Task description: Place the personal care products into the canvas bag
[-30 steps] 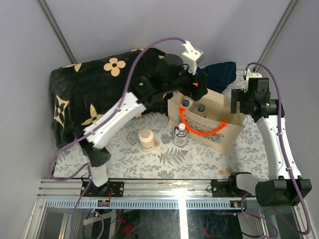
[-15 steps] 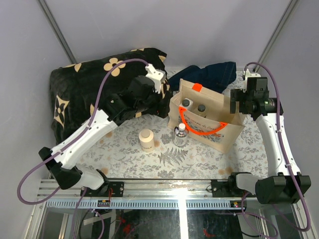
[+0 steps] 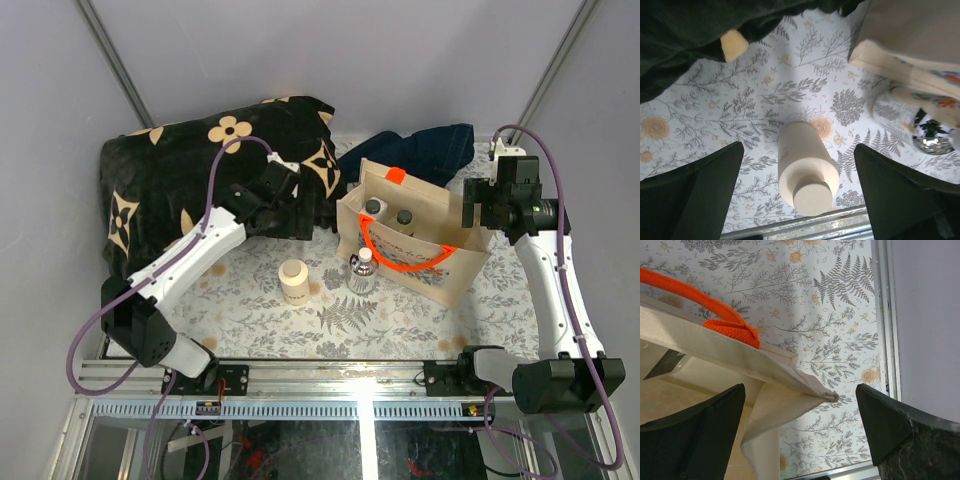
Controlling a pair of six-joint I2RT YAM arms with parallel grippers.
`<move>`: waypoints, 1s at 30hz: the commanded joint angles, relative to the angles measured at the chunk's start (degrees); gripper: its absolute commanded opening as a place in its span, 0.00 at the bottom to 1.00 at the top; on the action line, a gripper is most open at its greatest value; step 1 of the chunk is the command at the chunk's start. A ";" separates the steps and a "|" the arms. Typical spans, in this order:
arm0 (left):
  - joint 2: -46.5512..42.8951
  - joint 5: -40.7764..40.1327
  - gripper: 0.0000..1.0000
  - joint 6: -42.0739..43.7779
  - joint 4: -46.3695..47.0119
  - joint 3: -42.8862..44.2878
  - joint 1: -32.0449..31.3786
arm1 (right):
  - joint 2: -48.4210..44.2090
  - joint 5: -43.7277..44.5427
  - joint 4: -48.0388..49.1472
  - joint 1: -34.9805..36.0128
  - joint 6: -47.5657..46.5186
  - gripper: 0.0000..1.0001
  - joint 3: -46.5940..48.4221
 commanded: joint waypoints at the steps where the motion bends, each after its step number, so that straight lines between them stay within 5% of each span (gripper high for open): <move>1: 1.83 1.80 0.93 -1.51 -0.98 -2.73 0.16 | -2.00 0.59 0.49 0.63 -0.09 1.00 1.13; 18: 4.79 11.20 0.97 -1.44 -3.06 -6.62 -0.69 | -0.84 0.67 0.19 0.63 -0.27 1.00 1.66; 30: 5.06 9.89 0.97 -3.59 -4.64 -10.08 -3.18 | -0.68 0.76 0.23 0.68 -0.36 1.00 1.29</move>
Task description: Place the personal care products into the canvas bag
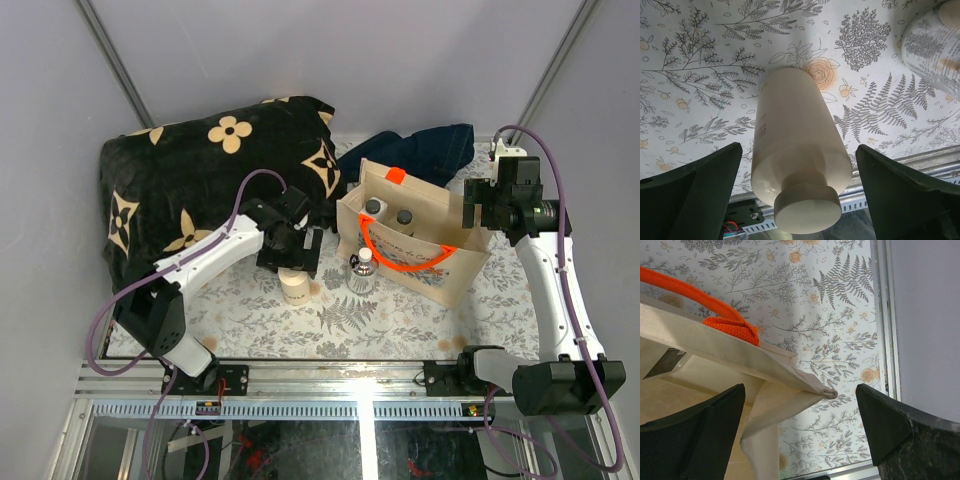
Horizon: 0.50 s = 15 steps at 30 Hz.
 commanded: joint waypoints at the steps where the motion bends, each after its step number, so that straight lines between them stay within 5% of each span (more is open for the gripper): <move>1: 0.08 -0.32 0.97 -1.15 -1.25 -1.23 -0.71 | 0.17 0.58 0.56 0.68 -0.33 1.00 1.29; 15: 1.42 -1.71 0.97 -1.52 1.30 -4.57 -0.92 | 0.17 0.58 0.99 0.64 -0.34 1.00 0.76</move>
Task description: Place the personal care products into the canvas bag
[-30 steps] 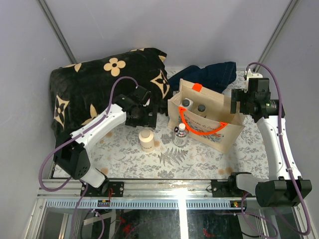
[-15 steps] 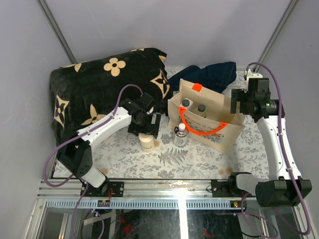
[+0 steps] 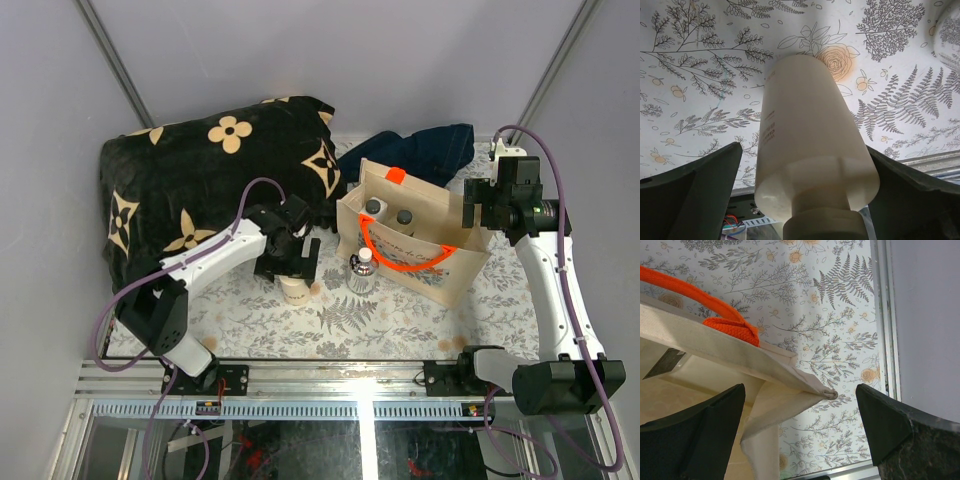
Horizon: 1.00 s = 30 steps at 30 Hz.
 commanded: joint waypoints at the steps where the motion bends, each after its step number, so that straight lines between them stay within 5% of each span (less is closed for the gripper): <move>1: 1.17 -0.76 0.97 -0.62 1.40 -0.71 -0.28 | 0.04 0.56 0.92 0.61 -0.32 1.00 0.78; 11: 3.81 -0.68 0.89 -0.35 3.24 0.55 -0.24 | 0.02 0.78 0.99 0.61 -0.43 1.00 0.54; 13: 4.27 -0.58 0.79 -0.18 3.28 0.82 -0.27 | 0.04 0.86 1.03 0.68 -0.55 1.00 0.55; 22: 4.66 0.12 0.05 0.44 2.91 0.98 -0.31 | 0.61 0.80 1.42 0.62 -0.58 1.00 0.46; 30: 2.67 0.97 0.00 7.14 -2.15 15.14 -0.27 | 1.30 0.52 1.82 0.61 -0.45 1.00 0.37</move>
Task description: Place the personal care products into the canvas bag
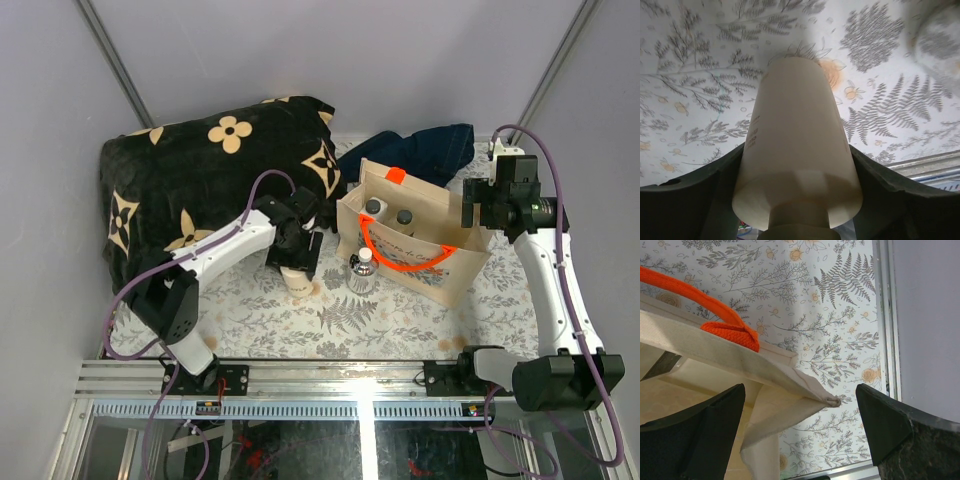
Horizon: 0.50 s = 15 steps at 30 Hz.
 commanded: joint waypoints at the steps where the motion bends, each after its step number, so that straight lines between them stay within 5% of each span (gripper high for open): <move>1: -1.47 0.39 0.00 6.52 -2.42 13.24 0.14 | 0.40 0.40 1.63 0.68 -0.42 1.00 0.26; 7: -3.02 2.06 0.00 13.64 -11.46 25.54 0.14 | 2.02 0.21 1.62 0.64 -0.06 1.00 1.80; 15: -9.64 10.12 0.00 13.99 -9.39 31.11 0.50 | 4.49 0.60 1.27 0.70 0.20 1.00 2.97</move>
